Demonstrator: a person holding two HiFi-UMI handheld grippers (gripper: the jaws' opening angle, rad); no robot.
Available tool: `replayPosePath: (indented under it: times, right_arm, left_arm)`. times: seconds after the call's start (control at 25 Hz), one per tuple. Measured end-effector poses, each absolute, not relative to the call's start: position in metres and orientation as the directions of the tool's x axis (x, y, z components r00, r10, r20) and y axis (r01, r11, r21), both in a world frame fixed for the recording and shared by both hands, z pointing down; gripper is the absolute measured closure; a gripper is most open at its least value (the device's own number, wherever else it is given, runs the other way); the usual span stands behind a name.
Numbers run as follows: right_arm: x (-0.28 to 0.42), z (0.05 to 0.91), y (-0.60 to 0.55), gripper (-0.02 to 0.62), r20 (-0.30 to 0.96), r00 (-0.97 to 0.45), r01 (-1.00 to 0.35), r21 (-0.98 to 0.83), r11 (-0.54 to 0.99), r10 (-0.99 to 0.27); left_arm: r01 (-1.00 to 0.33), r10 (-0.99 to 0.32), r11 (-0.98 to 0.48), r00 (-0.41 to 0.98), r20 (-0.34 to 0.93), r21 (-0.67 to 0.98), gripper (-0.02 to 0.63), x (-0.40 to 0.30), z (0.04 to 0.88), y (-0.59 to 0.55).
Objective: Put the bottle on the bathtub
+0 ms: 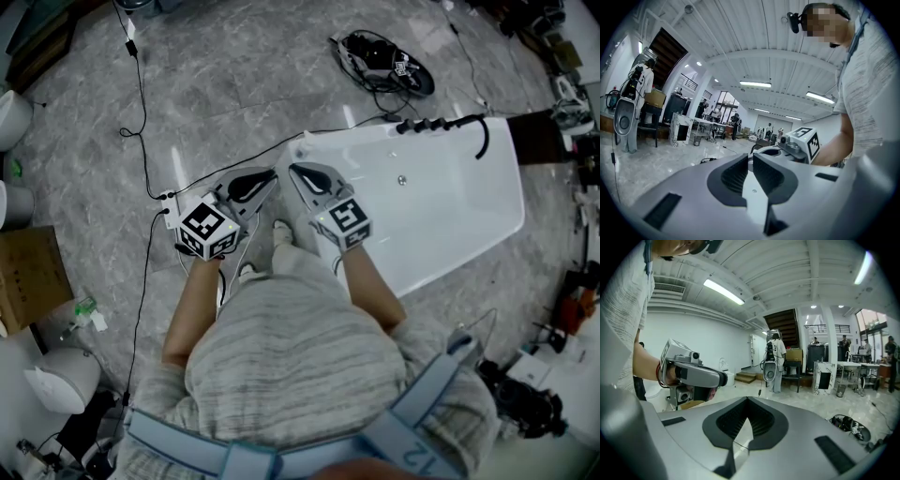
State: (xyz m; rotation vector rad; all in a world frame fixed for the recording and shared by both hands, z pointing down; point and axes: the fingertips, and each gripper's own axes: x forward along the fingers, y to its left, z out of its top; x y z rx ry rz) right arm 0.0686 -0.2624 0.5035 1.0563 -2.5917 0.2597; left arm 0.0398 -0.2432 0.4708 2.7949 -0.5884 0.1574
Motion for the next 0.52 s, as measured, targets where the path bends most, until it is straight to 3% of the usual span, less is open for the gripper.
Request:
replayPosePath:
  times: [0.52]
  right_arm:
    - [0.0628,0.5088,-0.2539,0.592,0.376,-0.674,-0.699,-0.043,0.714,-0.637]
  left_arm:
    - [-0.398,-0.365,-0.883,0.916,0.168,0.249,0.588,0.0401,0.4744,-0.2362]
